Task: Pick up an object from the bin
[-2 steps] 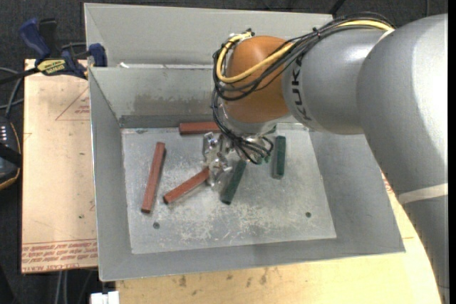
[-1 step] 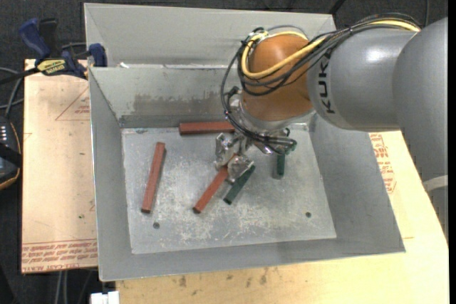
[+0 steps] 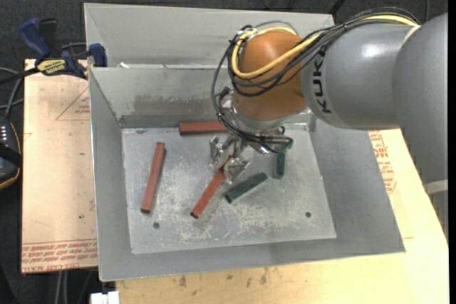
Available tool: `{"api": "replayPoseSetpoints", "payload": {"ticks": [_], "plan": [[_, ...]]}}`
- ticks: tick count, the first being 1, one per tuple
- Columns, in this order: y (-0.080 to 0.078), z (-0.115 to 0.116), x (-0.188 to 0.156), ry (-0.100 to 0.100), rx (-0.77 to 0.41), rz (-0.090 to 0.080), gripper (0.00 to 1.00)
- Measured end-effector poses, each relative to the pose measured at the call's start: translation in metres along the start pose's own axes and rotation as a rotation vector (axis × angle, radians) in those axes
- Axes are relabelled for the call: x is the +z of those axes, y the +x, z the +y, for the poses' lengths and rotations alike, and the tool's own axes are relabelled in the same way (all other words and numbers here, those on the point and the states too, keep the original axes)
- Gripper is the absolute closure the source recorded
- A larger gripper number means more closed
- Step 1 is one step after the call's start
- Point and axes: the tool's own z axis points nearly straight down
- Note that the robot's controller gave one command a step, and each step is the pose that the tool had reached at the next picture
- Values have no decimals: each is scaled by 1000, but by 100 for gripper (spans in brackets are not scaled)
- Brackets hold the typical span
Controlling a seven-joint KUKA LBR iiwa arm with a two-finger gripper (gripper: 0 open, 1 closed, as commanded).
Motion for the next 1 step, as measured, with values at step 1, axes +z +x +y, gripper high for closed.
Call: {"api": "replayPoseSetpoints", "payload": {"ticks": [1], "plan": [[68,-51,-117,-2,-494,-3,100]]}}
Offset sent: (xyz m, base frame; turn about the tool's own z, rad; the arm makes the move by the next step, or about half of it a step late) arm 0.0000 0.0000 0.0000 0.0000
